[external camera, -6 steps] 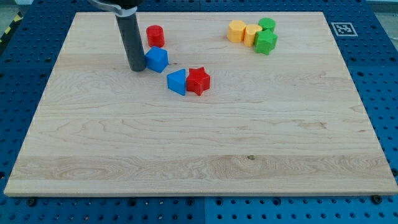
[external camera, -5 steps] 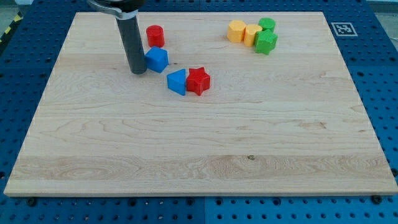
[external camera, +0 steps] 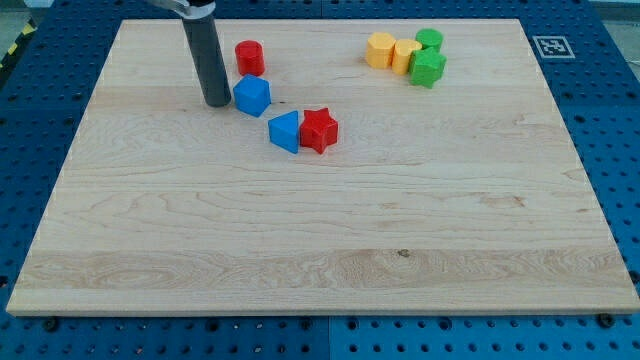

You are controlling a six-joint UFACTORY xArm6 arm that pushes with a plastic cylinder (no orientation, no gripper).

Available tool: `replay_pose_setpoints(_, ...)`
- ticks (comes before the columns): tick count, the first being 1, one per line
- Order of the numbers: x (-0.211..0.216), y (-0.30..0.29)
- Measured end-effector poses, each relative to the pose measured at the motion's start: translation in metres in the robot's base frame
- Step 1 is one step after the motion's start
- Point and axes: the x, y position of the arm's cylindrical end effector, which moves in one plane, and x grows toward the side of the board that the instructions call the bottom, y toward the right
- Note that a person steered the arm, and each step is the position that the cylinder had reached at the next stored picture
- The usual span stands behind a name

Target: Slightly push the blue cube to the right

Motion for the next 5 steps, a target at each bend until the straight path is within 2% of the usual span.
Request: replay_pose_setpoints(5, 0.0088, 0.0143)
